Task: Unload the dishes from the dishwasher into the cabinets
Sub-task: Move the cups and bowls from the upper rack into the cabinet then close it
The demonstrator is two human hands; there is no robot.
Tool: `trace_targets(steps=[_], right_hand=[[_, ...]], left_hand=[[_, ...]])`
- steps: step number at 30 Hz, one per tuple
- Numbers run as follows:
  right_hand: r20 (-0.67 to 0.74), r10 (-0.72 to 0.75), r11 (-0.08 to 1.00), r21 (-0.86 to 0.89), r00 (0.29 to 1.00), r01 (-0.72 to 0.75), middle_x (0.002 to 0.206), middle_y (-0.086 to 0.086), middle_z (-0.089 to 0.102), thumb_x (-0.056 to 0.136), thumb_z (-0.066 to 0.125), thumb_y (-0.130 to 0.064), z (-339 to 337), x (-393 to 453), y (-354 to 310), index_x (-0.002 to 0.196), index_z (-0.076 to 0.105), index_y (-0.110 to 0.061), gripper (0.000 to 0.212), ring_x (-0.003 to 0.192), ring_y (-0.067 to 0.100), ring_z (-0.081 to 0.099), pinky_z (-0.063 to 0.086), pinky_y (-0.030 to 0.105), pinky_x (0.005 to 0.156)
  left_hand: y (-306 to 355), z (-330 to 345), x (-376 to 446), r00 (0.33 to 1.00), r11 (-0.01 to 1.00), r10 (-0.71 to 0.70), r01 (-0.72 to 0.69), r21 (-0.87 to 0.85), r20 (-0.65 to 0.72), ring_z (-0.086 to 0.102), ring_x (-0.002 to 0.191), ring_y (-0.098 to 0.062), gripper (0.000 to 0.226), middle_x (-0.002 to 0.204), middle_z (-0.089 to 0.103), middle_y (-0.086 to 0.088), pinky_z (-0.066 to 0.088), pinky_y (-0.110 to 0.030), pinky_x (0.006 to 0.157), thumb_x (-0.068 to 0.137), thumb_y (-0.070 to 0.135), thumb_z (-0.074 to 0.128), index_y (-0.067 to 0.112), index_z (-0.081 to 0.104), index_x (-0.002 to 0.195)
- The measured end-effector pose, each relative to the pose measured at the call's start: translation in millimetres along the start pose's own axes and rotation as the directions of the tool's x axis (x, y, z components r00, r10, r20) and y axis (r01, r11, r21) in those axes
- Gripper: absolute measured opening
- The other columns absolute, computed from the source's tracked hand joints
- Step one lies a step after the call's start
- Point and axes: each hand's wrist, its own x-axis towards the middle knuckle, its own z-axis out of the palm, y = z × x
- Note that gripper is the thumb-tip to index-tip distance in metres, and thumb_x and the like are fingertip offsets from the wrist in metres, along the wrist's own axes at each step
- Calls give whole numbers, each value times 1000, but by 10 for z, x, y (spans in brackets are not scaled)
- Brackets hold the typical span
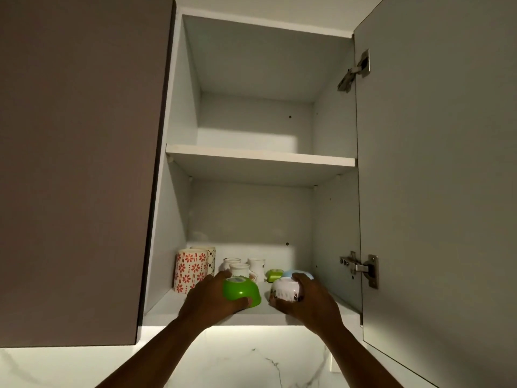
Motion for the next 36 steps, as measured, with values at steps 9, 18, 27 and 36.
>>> trace_targets(steps=[9, 18, 27, 36], right_hand=[[-5, -14, 999, 33, 1000, 14, 120, -13, 60, 48, 58, -99, 58, 30, 80, 136, 43, -41, 106, 96, 6, 64, 59, 38, 81], [-21, -13, 999, 46, 1000, 14, 130, -19, 56, 57, 60, -95, 10, -121, -27, 137, 39, -45, 97, 102, 5, 64, 57, 35, 85], [-106, -37, 999, 17, 994, 39, 131, -24, 43, 84, 57, -73, -53, -709, -167, 151, 25, -42, 80, 120, 1, 49, 45, 26, 99], [-161, -63, 989, -140, 985, 41, 152, -16, 37, 89, 41, -77, -15, -1503, -236, 148, 23, -48, 67, 139, 4, 37, 39, 35, 113]], left_hand=[[-99, 88, 126, 1000, 999, 14, -15, 33, 9, 49, 125, -26, 116, 141, 45, -4, 45, -42, 102, 50, 93, 53, 36, 27, 147], [-107, 75, 99, 999, 998, 40, -40, -49, -3, 46, 131, -28, 128, 150, 39, -2, 42, -42, 105, 50, 91, 59, 32, 8, 152], [-197, -6, -133, 967, 957, 230, -245, -155, -107, 40, 136, -29, 120, 154, 30, -8, 45, -47, 104, 62, 87, 55, 31, 3, 153], [-344, 238, -1006, 779, 841, 541, -492, 225, -317, 26, 147, -23, 72, 152, 38, -2, 26, -56, 115, 88, 77, 31, 29, 46, 139]])
